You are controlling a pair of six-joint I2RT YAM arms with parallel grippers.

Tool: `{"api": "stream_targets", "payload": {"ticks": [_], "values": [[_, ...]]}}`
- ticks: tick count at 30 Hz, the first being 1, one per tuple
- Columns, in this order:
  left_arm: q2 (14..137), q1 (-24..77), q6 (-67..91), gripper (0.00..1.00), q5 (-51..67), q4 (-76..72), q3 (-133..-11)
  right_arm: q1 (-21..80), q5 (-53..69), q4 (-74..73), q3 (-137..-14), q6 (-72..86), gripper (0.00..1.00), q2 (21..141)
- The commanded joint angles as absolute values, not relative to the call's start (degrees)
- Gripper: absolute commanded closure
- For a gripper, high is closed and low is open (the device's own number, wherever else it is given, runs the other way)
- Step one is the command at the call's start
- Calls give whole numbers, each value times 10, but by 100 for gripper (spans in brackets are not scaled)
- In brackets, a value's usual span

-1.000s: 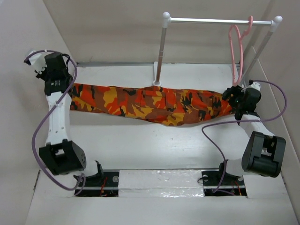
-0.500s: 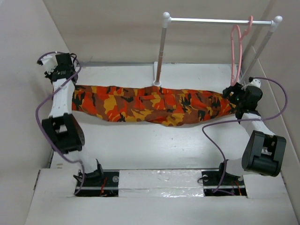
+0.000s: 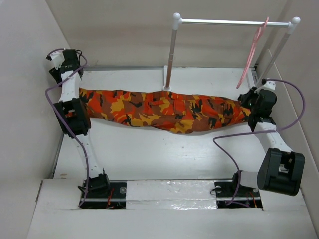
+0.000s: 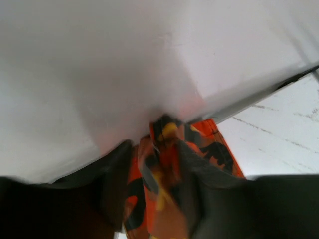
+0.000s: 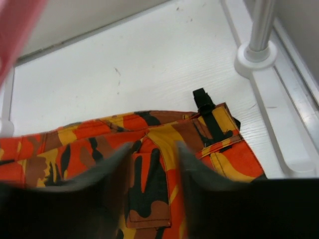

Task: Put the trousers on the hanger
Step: Fold the trousers at the center of the board.

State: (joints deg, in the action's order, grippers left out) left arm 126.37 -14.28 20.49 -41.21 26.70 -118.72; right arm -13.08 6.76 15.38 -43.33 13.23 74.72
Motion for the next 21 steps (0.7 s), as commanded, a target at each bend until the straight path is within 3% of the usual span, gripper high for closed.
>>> {"api": "stream_targets", "payload": {"ticks": [1, 2, 6, 7, 9, 10, 13, 14, 15, 18, 21], "values": [[1273, -159, 203, 54, -402, 271, -1204, -123, 24, 144, -436, 125, 94, 721], [1269, -159, 210, 48, -394, 269, -1181, -123, 21, 140, -435, 126, 100, 722], [1182, -132, 229, 26, -365, 214, -1070, -128, 31, 124, -428, 130, 100, 728], [1160, -127, 235, 25, -364, 204, -1048, -134, 24, 113, -425, 133, 95, 725], [1094, -109, 239, 26, -345, 164, -964, -144, 3, 108, -411, 145, 77, 718], [1069, -109, 253, 29, -339, 154, -936, -155, 3, 109, -389, 151, 57, 711], [985, -95, 261, 48, -310, 97, -810, -206, -10, 133, -330, 187, 41, 700], [972, -95, 281, 57, -302, 95, -763, -234, -4, 139, -317, 197, 40, 698], [951, -100, 285, 74, -279, 94, -741, -244, 28, 141, -309, 203, 40, 696], [923, -124, 310, 90, -218, 92, -675, -260, 66, 171, -301, 211, 40, 721], [921, -136, 318, 85, -172, 104, -653, -265, 94, 162, -332, 218, 40, 786]]}}
